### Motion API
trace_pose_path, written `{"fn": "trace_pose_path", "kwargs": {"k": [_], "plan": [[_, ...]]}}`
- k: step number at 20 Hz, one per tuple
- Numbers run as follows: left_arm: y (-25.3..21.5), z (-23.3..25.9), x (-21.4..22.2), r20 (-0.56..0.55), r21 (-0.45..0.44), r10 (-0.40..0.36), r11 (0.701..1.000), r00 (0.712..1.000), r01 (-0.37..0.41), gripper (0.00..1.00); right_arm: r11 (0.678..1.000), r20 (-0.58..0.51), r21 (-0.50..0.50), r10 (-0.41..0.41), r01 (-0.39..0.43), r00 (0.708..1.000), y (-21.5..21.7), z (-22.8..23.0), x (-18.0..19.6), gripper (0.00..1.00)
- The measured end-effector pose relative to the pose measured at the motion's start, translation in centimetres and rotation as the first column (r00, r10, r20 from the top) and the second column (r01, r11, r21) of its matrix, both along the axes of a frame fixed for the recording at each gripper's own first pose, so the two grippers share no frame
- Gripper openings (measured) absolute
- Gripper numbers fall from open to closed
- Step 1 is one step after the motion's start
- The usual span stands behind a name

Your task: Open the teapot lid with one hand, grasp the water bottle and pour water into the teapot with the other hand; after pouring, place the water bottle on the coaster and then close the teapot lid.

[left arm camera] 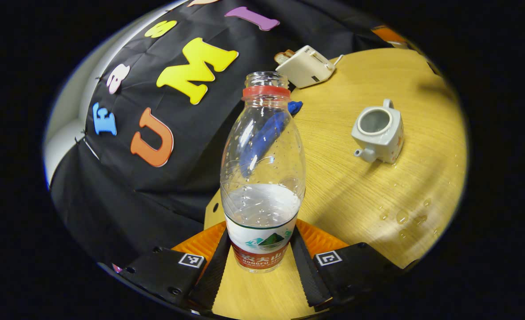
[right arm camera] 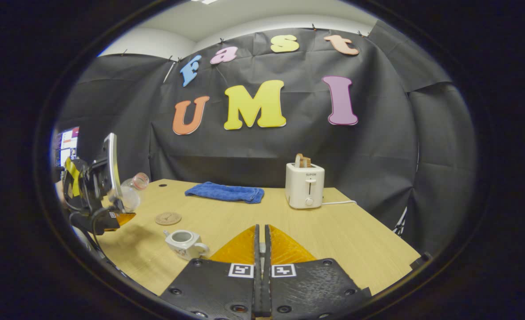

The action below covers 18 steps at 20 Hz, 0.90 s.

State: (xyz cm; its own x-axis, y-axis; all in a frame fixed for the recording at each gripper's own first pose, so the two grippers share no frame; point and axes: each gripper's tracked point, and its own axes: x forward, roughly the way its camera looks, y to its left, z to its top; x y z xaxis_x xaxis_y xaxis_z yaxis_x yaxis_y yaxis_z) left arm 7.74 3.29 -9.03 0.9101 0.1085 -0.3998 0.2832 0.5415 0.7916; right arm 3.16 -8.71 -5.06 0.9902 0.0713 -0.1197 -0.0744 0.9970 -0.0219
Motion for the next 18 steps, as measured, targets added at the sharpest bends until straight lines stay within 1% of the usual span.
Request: {"fn": "trace_pose_path", "kwargs": {"k": [3, 5, 9, 11, 12, 13, 14, 16, 18], "plan": [[-0.4, -0.4, 0.5, -0.018, 0.112, -0.034, 0.993, 0.999, 0.036, 0.75, 1.000, -0.003, 0.006, -0.007, 0.007, 1.000, -0.8, -0.3, -0.3, 0.00], [-0.6, -0.3, 0.8, -0.027, 0.184, -0.051, 0.981, 0.998, 0.055, 0.75, 1.000, -0.004, 0.008, -0.018, 0.018, 1.000, -1.6, -0.6, -0.5, 0.00], [-1.1, -0.3, 1.0, -0.022, 0.315, -0.089, 0.945, 0.996, 0.092, 0.75, 0.999, -0.011, 0.015, -0.037, 0.037, 0.999, -2.8, -1.1, -0.7, 0.00], [-1.7, -0.5, 0.7, -0.027, 0.373, -0.110, 0.921, 0.994, 0.112, 0.75, 0.999, -0.015, 0.019, -0.044, 0.044, 0.999, -3.5, -1.4, -0.8, 0.00], [-1.8, -0.5, 0.6, -0.030, 0.400, -0.118, 0.908, 0.993, 0.120, 0.75, 0.999, -0.016, 0.023, -0.046, 0.047, 0.999, -3.7, -1.5, -0.8, 0.00], [-1.8, -0.6, 0.7, -0.032, 0.420, -0.123, 0.899, 0.992, 0.125, 0.79, 0.998, -0.020, 0.025, -0.050, 0.050, 0.999, -4.0, -1.6, -0.8, 0.00], [-2.0, -0.8, 0.6, -0.039, 0.432, -0.126, 0.893, 0.991, 0.130, 0.75, 0.998, -0.021, 0.025, -0.054, 0.055, 0.998, -4.3, -1.8, -0.8, 0.00], [-2.2, -0.5, 1.0, -0.039, 0.458, -0.133, 0.879, 0.990, 0.136, 0.75, 0.997, -0.029, 0.029, -0.064, 0.065, 0.998, -5.0, -2.2, -0.7, 0.00], [-2.5, -0.3, 0.6, -0.034, 0.499, -0.141, 0.856, 0.989, 0.139, 0.75, 0.997, -0.034, 0.036, -0.069, 0.070, 0.997, -5.3, -2.4, -0.7, 0.00]]}}
